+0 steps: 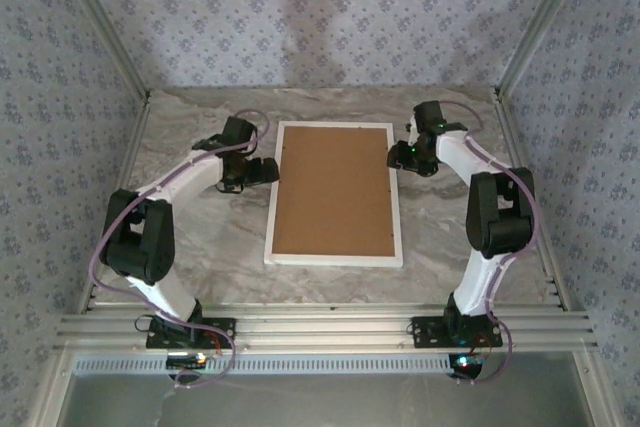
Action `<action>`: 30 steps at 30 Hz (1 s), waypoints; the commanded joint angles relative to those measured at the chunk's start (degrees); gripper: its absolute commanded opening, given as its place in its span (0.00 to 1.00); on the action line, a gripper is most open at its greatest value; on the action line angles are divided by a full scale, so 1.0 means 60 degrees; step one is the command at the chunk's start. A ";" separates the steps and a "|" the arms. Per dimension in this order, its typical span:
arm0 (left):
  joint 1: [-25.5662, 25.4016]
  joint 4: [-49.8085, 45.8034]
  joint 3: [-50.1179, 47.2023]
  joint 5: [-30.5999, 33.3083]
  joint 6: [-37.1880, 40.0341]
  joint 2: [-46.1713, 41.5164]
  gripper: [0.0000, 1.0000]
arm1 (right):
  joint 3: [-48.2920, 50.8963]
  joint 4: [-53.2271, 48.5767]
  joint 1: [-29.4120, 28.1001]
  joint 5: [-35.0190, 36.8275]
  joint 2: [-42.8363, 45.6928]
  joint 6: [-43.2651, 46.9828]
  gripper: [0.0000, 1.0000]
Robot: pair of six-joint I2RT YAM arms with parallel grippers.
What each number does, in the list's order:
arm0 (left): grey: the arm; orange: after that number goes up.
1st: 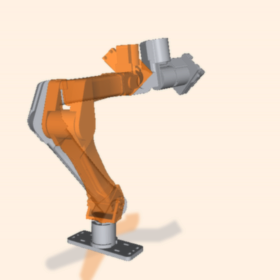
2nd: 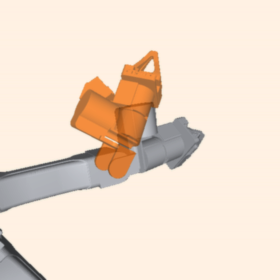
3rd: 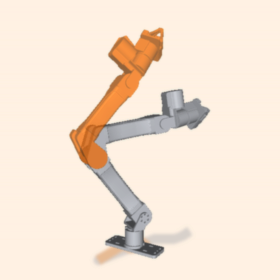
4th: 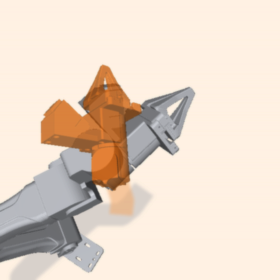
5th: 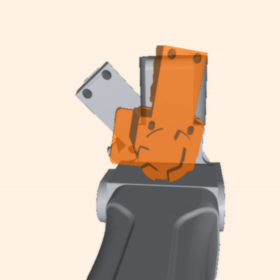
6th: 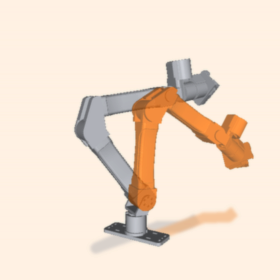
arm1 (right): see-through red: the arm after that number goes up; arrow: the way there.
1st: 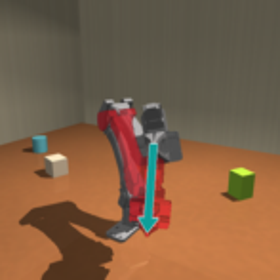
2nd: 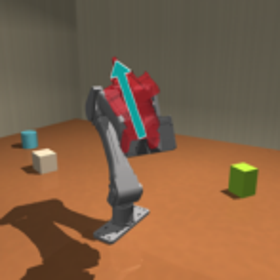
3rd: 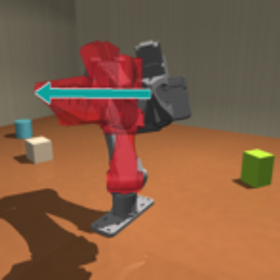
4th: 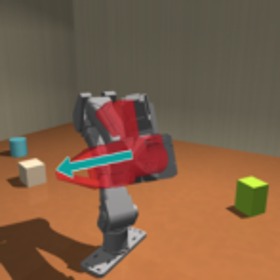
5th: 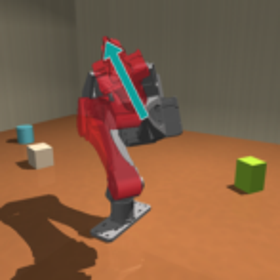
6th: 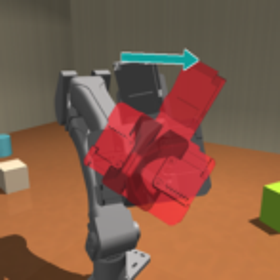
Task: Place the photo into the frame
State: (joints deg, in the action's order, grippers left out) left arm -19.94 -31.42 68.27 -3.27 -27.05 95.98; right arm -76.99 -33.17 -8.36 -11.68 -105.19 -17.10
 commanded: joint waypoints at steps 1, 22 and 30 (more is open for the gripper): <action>-0.0008 0.0257 -0.0115 -0.0271 -0.0158 -0.0045 0.89 | 0.0334 0.0039 0.0010 -0.0203 0.0387 0.0036 0.54; -0.0465 -0.0609 -0.2579 -0.0388 -0.0236 -0.1112 0.87 | 0.2856 0.0207 -0.0568 0.0308 0.0688 -0.0280 0.32; -0.0718 -0.0570 -0.2437 -0.0516 -0.0341 -0.0670 0.87 | 0.2838 0.0246 -0.0657 0.0394 0.0552 -0.0324 0.26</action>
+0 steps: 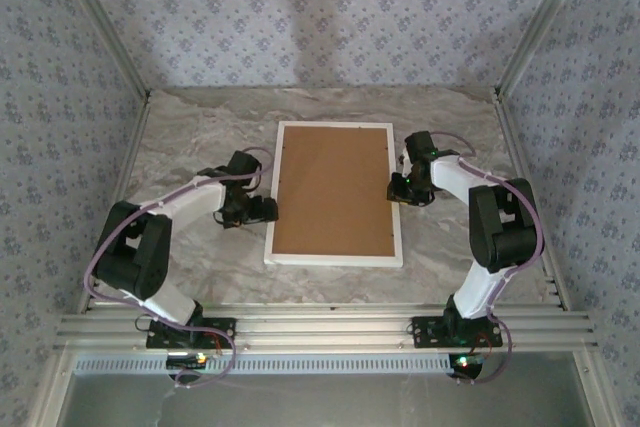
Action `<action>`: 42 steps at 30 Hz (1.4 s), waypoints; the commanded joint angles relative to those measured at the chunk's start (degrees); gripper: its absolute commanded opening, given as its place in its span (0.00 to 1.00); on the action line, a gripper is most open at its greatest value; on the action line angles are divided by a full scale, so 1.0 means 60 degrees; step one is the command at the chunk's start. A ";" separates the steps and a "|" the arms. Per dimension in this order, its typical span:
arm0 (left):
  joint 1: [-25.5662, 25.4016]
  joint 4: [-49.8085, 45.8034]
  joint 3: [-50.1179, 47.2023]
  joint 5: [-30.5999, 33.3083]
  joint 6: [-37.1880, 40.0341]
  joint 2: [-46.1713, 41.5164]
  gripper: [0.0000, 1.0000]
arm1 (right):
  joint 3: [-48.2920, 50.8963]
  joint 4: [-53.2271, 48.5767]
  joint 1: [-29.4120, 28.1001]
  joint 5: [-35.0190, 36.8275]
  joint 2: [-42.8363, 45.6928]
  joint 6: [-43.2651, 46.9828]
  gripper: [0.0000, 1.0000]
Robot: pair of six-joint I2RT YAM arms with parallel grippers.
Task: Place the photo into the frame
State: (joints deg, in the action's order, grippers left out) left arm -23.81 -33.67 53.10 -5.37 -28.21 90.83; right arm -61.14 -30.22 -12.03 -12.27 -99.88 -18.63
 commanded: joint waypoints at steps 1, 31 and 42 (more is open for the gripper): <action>-0.0100 -0.0216 0.0100 -0.0190 -0.0148 0.0228 0.87 | 0.0188 -0.0224 -0.0045 0.0493 -0.0336 -0.0079 0.26; -0.1036 -0.0255 0.0165 0.0072 -0.0543 0.1864 0.86 | -0.0063 -0.0193 -0.0183 0.0447 -0.0436 -0.0124 0.24; -0.1491 -0.1090 0.0864 0.0765 -0.0071 0.2896 0.86 | -0.0239 -0.0105 -0.0331 0.0258 -0.0594 -0.0234 0.24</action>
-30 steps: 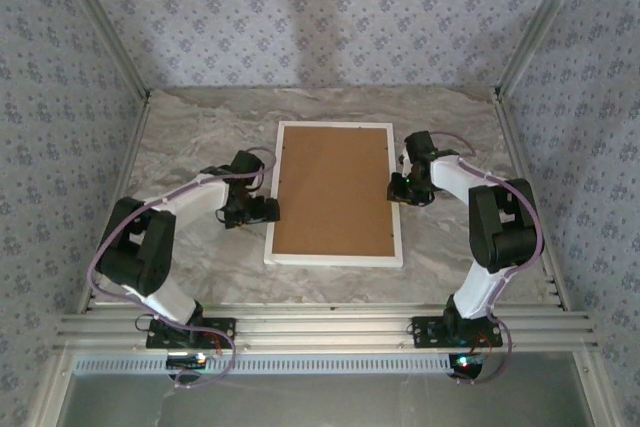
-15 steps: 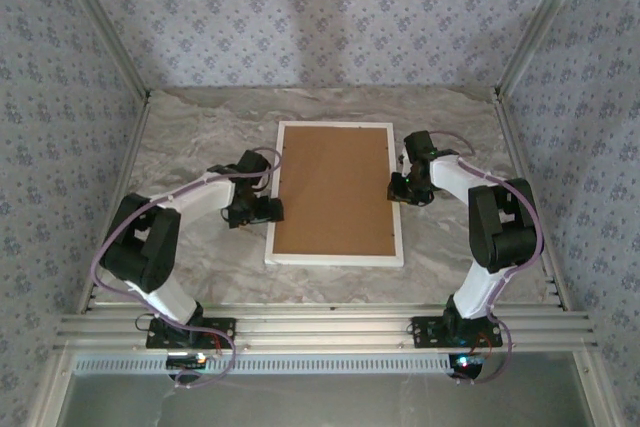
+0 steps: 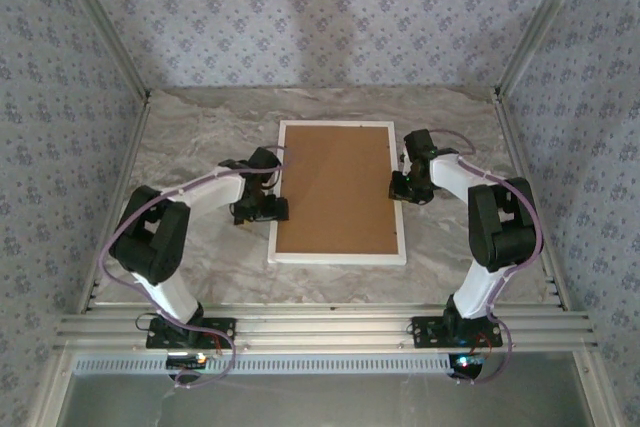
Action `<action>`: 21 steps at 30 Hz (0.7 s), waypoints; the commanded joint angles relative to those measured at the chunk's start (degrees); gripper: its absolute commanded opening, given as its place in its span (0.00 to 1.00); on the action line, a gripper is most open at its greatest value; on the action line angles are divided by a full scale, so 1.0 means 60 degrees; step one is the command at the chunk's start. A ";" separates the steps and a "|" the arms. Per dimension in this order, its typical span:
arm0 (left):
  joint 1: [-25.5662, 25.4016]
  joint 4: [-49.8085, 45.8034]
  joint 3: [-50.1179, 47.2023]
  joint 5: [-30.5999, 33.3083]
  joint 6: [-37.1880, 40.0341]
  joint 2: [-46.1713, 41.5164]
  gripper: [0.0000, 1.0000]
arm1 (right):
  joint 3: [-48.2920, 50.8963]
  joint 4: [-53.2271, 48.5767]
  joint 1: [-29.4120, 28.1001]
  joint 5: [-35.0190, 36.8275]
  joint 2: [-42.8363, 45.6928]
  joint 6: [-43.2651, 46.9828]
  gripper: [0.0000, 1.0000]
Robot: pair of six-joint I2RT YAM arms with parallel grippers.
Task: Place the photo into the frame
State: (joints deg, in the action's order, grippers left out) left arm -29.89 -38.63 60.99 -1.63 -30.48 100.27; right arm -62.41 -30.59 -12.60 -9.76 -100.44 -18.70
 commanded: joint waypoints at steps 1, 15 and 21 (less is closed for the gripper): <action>-0.0494 -0.0313 -0.0432 0.0168 0.0346 0.1412 0.86 | -0.0028 -0.0037 -0.0254 -0.0172 -0.0508 -0.0222 0.24; -0.0625 -0.0417 0.0177 0.0024 0.0613 0.1783 0.86 | -0.0128 -0.0066 -0.0301 -0.0219 -0.0519 -0.0244 0.24; -0.0433 -0.0743 0.1155 0.0747 0.0793 0.0197 0.88 | -0.0160 -0.0356 -0.0135 -0.0118 -0.0232 -0.0187 0.25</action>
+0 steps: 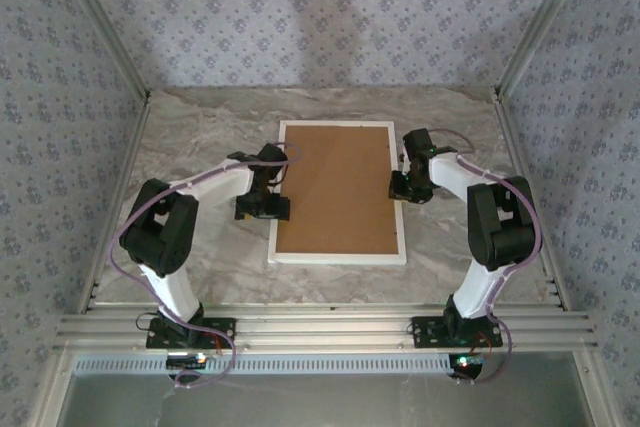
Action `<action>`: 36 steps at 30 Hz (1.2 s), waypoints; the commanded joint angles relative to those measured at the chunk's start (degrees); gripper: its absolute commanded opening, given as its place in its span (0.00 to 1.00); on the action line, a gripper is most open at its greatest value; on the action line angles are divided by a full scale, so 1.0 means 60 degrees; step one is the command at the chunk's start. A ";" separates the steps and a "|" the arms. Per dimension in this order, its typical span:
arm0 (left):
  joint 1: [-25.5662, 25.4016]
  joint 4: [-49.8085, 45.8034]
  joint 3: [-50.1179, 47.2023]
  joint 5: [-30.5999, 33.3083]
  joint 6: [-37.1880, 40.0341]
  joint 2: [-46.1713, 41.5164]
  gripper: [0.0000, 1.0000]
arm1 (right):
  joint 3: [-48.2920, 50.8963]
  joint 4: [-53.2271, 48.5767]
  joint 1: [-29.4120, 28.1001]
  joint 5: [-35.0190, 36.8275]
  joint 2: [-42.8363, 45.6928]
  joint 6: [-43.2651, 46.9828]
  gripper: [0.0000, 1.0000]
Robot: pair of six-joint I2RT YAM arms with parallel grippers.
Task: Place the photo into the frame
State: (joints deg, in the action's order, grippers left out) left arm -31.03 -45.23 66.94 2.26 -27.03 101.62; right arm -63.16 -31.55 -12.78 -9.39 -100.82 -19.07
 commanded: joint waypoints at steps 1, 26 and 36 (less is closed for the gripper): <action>-0.0171 0.0306 0.0305 0.0284 0.0252 -0.0230 0.88 | -0.0034 -0.0203 -0.0059 -0.0164 -0.0121 -0.0118 0.25; 0.1425 0.5817 -0.0445 -0.2842 -0.1246 0.0171 0.98 | 0.1795 0.0605 0.0596 -0.1814 0.1899 -0.0133 0.70; 0.1392 0.6769 0.0051 -0.4052 -0.1803 0.1342 0.95 | 0.2689 0.1498 -0.0562 -0.2548 0.2214 -0.0964 0.71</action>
State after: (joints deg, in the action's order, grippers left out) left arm -22.50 -7.79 64.53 -16.78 -36.14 107.44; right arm -48.51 -25.41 -13.56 -20.51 -89.25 -21.71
